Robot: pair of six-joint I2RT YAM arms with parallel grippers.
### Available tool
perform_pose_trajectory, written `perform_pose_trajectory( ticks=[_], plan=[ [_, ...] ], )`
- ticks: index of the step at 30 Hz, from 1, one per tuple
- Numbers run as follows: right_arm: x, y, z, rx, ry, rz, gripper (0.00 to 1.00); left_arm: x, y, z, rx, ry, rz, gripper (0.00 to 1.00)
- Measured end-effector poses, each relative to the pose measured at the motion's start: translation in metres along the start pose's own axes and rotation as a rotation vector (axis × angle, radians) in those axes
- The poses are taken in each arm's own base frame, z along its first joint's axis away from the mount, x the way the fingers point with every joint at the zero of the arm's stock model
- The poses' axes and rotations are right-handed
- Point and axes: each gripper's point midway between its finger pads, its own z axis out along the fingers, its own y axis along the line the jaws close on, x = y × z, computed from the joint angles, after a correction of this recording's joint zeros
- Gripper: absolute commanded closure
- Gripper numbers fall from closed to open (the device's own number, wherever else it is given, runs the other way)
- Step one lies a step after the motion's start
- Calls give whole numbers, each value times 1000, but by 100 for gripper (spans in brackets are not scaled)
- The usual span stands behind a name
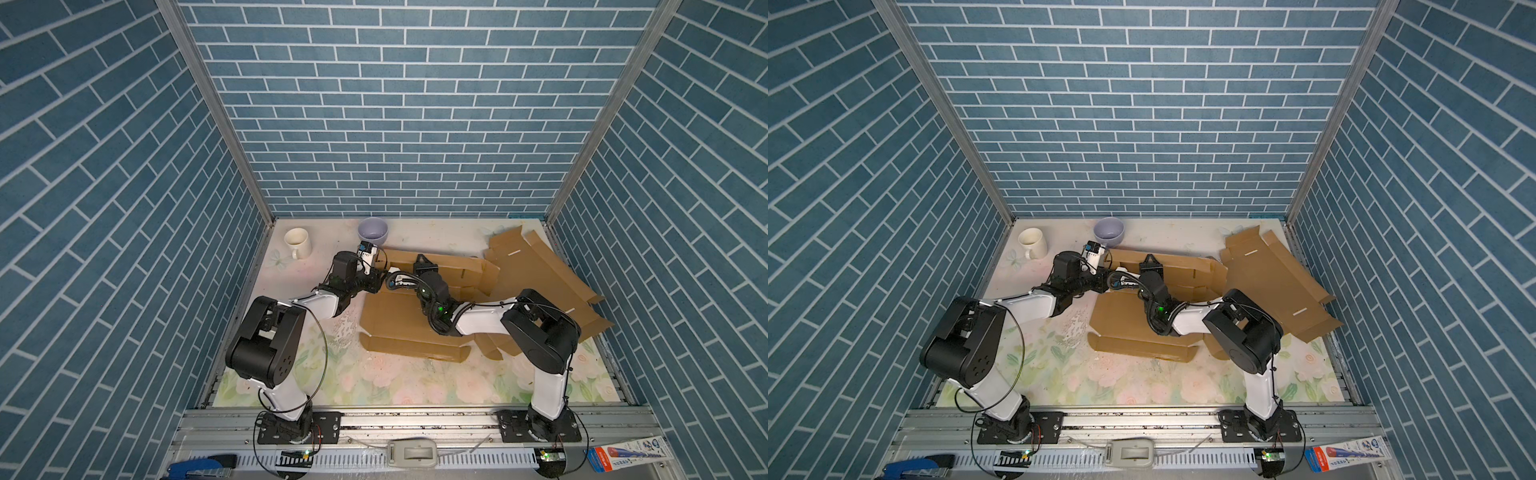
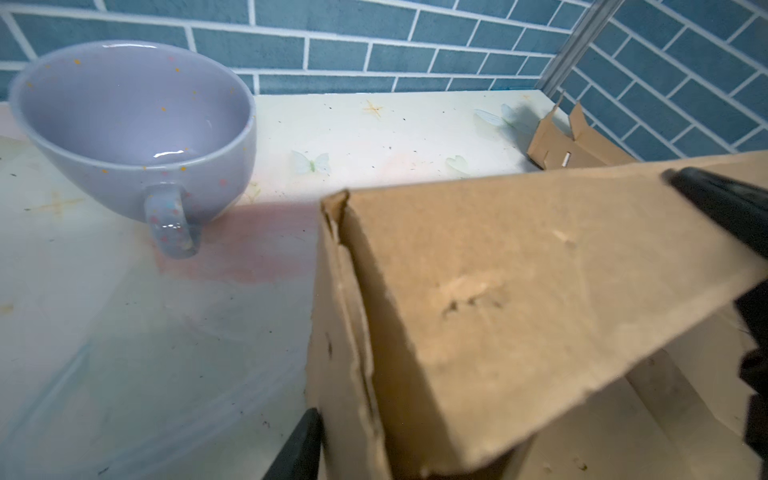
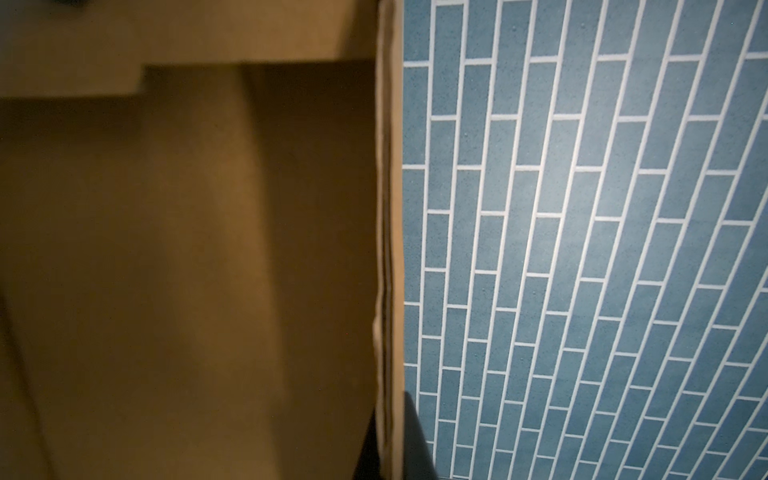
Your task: Fold the paper box
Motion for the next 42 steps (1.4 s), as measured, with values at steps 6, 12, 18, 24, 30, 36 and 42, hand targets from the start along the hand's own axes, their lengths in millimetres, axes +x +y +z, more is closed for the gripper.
perform_pose_trajectory(
  ticks=[6,12,18,24,30,36,42],
  plan=[
    [0,0,-1,-2,1,-1,100,-6,-2,2,-62,-49,15,68],
    [0,1,-1,-2,6,15,100,-9,-2,6,-131,-80,28,77],
    [1,1,-1,-3,15,15,100,-9,5,8,-226,-106,45,96],
    [2,1,-1,-4,21,20,100,-10,5,10,-299,-131,60,100],
    [0,0,-3,-12,18,51,86,-8,5,7,-309,-159,63,100],
    [-1,3,-13,-114,-4,161,65,-6,4,2,-301,-182,69,100],
    [-2,-3,-33,-244,-41,319,53,-3,6,-2,-319,-190,63,100]
  ],
)
